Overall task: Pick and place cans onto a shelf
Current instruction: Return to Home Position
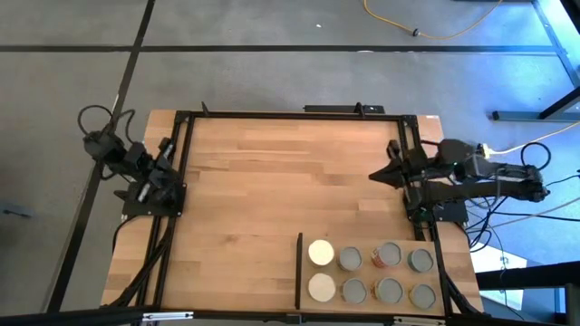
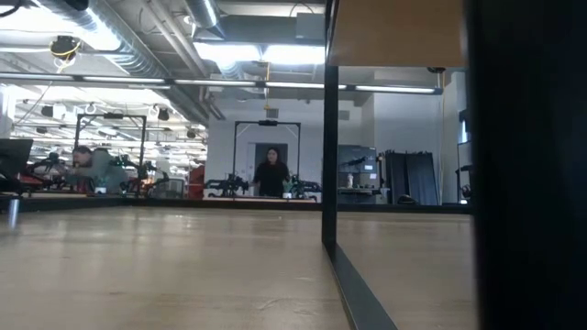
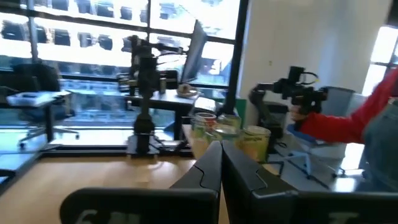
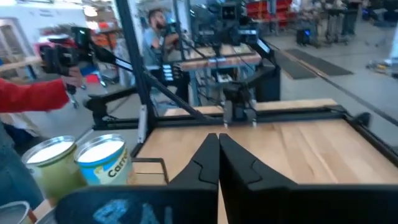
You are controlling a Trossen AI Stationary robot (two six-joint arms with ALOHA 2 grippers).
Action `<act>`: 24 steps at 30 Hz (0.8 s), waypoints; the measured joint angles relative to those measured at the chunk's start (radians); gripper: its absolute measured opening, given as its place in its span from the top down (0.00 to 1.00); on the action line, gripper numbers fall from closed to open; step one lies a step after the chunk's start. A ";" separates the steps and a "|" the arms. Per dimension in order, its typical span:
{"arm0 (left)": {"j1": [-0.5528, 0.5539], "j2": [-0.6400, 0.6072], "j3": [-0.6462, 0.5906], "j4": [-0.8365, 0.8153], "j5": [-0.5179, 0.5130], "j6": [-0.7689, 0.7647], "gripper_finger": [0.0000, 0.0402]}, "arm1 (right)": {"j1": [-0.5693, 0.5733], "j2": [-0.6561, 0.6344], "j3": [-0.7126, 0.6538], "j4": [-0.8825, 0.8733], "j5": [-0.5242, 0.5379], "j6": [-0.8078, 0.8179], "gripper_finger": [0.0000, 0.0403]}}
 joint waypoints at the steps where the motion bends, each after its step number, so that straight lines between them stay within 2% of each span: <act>1: 0.000 0.000 -0.016 0.017 0.018 0.000 1.00 | 0.000 -0.002 -0.026 0.039 -0.012 0.000 1.00; 5: 0.000 0.000 -0.075 0.059 0.095 0.005 1.00 | 0.000 -0.002 -0.114 0.161 -0.036 -0.003 1.00; 13: 0.000 0.000 -0.223 0.151 0.109 -0.001 1.00 | 0.000 0.000 -0.282 0.402 -0.059 -0.005 1.00; 18: 0.000 0.000 -0.294 0.243 0.187 0.004 1.00 | 0.000 0.000 -0.338 0.427 -0.060 -0.004 1.00; 24: 0.000 0.000 -0.315 0.250 0.219 0.000 1.00 | 0.000 -0.004 -0.395 0.431 -0.067 -0.036 1.00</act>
